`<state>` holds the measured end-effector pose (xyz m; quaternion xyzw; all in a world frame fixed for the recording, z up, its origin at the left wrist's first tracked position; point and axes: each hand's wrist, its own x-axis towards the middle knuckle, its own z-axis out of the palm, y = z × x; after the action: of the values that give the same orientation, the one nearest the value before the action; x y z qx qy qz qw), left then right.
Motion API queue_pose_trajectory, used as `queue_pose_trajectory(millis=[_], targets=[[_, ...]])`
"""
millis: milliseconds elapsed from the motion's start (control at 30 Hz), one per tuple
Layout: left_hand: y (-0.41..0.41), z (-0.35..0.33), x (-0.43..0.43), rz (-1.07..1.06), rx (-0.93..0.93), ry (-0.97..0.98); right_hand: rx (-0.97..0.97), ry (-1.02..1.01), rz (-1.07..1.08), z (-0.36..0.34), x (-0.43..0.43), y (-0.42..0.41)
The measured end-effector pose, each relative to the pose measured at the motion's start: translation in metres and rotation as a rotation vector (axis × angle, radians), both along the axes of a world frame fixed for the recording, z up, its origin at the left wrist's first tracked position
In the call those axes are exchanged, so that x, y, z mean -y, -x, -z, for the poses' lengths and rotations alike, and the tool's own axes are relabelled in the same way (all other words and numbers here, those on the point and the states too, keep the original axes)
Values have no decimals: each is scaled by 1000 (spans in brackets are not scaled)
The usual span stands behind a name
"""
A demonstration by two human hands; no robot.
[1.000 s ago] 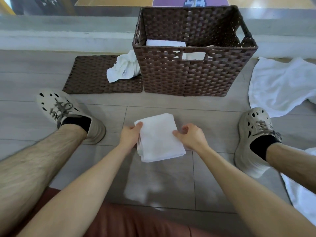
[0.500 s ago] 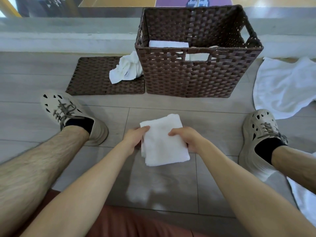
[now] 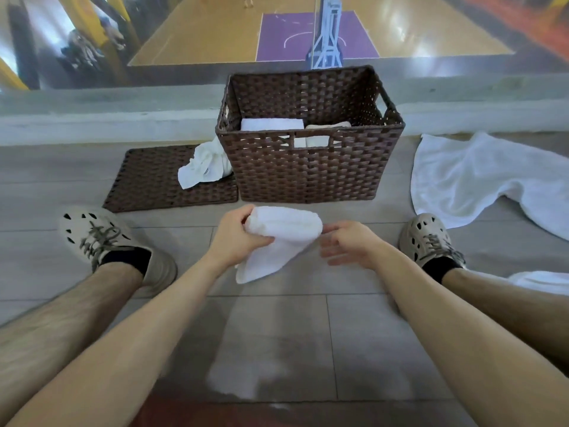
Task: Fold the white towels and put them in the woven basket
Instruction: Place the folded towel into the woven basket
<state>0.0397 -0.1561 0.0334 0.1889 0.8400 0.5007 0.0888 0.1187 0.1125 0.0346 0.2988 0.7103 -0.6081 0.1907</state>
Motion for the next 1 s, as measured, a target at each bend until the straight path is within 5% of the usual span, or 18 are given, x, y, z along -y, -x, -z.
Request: queue_pose_trajectory(millis=[100, 167, 267, 367, 500, 600, 733, 833, 900, 1000], targets=[[-8, -13, -9, 131, -494, 177, 69, 381, 174, -8, -3, 0], [-15, -15, -11, 226, -827, 269, 106, 457, 134, -13, 3, 8], [-27, -13, -12, 427, -1134, 298, 74, 338, 87, -28, 26, 19], [-33, -14, -12, 565, -1206, 395, -42, 186, 150, -37, 38, 34], [-38, -24, 6, 620, -970, 492, -206, 55, 56, -56, 29, 47], [-28, -36, 17, 246, -736, 379, -353, -87, -76, -88, 18, 37], [-4, -84, 7, -130, -64, -1, -485, -67, -161, -135, 4, 19], [-3, -115, -2, -44, 353, -236, -547, -35, -202, -167, -6, 5], [-8, -129, -10, 106, 447, -310, -583, -14, -177, -186, -11, 2], [-4, -163, -35, 1, 441, -499, -644, 68, -78, -215, -23, 8]])
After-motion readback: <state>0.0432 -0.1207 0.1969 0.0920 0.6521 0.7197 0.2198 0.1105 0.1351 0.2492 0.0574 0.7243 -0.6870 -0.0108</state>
